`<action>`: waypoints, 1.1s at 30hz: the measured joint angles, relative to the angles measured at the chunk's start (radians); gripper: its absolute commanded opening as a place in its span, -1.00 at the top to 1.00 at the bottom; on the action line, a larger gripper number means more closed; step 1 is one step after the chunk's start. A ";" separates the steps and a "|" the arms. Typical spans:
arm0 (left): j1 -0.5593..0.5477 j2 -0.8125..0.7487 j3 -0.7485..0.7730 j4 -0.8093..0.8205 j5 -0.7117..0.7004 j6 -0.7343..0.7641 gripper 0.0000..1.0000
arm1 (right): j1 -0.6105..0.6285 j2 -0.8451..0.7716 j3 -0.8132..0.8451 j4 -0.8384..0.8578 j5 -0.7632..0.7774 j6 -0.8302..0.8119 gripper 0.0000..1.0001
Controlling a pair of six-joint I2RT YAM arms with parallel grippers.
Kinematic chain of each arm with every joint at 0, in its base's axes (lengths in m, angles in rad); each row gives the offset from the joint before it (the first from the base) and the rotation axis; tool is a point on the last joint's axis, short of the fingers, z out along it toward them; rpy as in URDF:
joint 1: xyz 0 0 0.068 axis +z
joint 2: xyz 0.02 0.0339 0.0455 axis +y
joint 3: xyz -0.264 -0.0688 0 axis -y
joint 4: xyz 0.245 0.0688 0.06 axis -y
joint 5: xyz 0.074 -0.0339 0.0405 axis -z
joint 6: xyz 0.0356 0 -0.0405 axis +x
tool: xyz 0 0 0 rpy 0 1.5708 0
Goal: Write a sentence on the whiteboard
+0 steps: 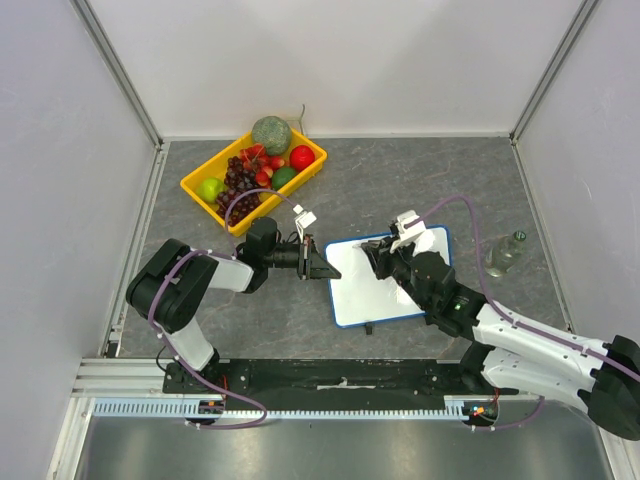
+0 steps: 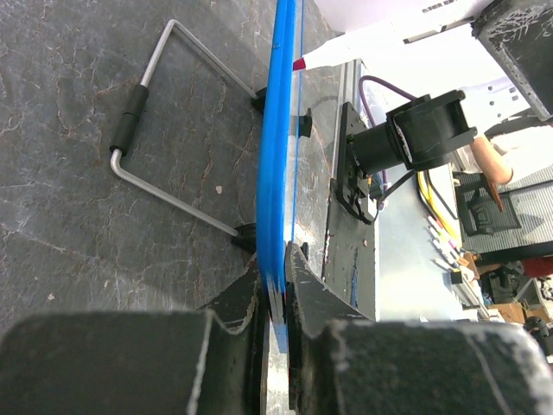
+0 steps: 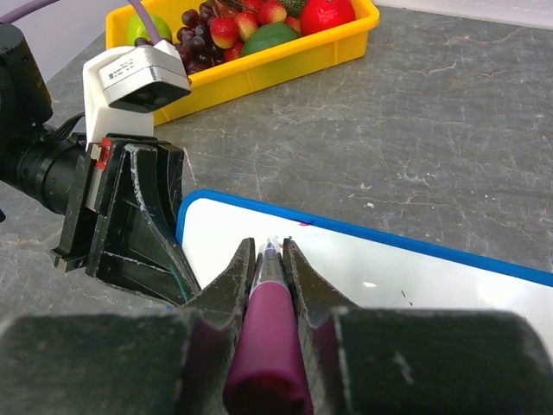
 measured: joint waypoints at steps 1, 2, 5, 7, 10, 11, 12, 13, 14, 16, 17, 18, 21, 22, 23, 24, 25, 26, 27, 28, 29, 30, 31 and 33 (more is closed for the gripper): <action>0.000 0.000 0.000 0.000 0.000 0.000 0.96 | 0.000 0.001 0.000 0.002 -0.002 0.000 1.00; 0.000 0.000 0.000 0.000 0.000 0.000 0.96 | 0.000 0.001 -0.001 0.004 -0.004 0.000 1.00; 0.001 0.000 0.000 -0.001 0.000 0.000 0.96 | 0.000 0.000 -0.007 0.011 -0.011 0.000 1.00; 0.001 0.000 0.000 -0.002 0.000 0.000 0.96 | 0.000 0.000 -0.008 0.011 -0.014 0.000 1.00; 0.001 0.000 0.000 -0.002 0.000 0.000 0.96 | 0.000 -0.001 -0.010 0.009 -0.022 0.000 1.00; 0.001 0.000 0.000 -0.003 0.000 0.000 0.96 | 0.000 -0.001 -0.011 0.009 -0.025 0.000 1.00; 0.001 0.000 0.000 -0.003 0.000 0.000 0.96 | 0.000 -0.002 -0.014 0.008 -0.029 0.000 1.00; 0.001 0.000 0.000 -0.003 0.000 0.000 0.96 | 0.001 -0.003 -0.016 0.008 -0.030 0.001 1.00; 0.001 0.000 0.000 -0.004 0.000 0.000 0.96 | 0.002 -0.004 -0.018 0.008 -0.032 0.001 1.00; 0.002 0.000 0.000 -0.006 0.000 0.000 0.96 | 0.003 -0.008 -0.024 0.006 -0.036 0.002 1.00; 0.002 0.000 0.001 -0.008 0.000 0.000 0.96 | 0.003 -0.011 -0.027 0.006 -0.036 0.003 1.00; 0.002 0.000 0.002 -0.009 0.000 0.000 0.96 | 0.003 -0.015 -0.030 0.005 -0.036 0.006 1.00; 0.002 0.000 0.002 -0.010 0.000 0.000 0.96 | 0.004 -0.027 -0.040 -0.001 -0.035 0.014 1.00; 0.002 0.000 0.002 -0.011 0.000 0.000 0.96 | 0.005 -0.032 -0.043 -0.004 -0.031 0.017 1.00; 0.002 0.000 0.002 -0.011 0.000 0.000 0.96 | 0.006 -0.038 -0.046 -0.008 -0.027 0.020 1.00; 0.002 0.000 0.002 -0.011 0.000 0.000 0.96 | 0.006 -0.043 -0.049 -0.010 -0.025 0.021 1.00; 0.002 0.000 0.003 -0.011 0.000 0.000 0.96 | 0.006 -0.047 -0.052 -0.013 -0.023 0.022 1.00; 0.002 0.000 0.003 -0.011 0.000 0.000 0.96 | 0.006 -0.051 -0.053 -0.017 -0.021 0.024 1.00; 0.002 0.000 0.003 -0.012 0.000 0.000 0.96 | 0.006 -0.053 -0.055 -0.019 -0.020 0.025 1.00; 0.002 0.000 0.003 -0.013 0.001 0.000 0.96 | 0.006 -0.056 -0.055 -0.022 -0.019 0.025 1.00; 0.002 0.000 0.003 -0.013 0.001 0.000 0.96 | 0.006 -0.059 -0.056 -0.025 -0.019 0.026 1.00; 0.002 0.000 0.003 -0.013 0.001 0.000 0.96 | 0.006 -0.063 -0.058 -0.029 -0.019 0.026 1.00; 0.002 0.000 0.003 -0.013 0.001 0.000 0.96 | 0.006 -0.067 -0.060 -0.031 -0.018 0.026 1.00; 0.002 0.000 0.003 -0.014 0.001 0.000 0.96 | 0.006 -0.072 -0.065 -0.033 -0.018 0.027 1.00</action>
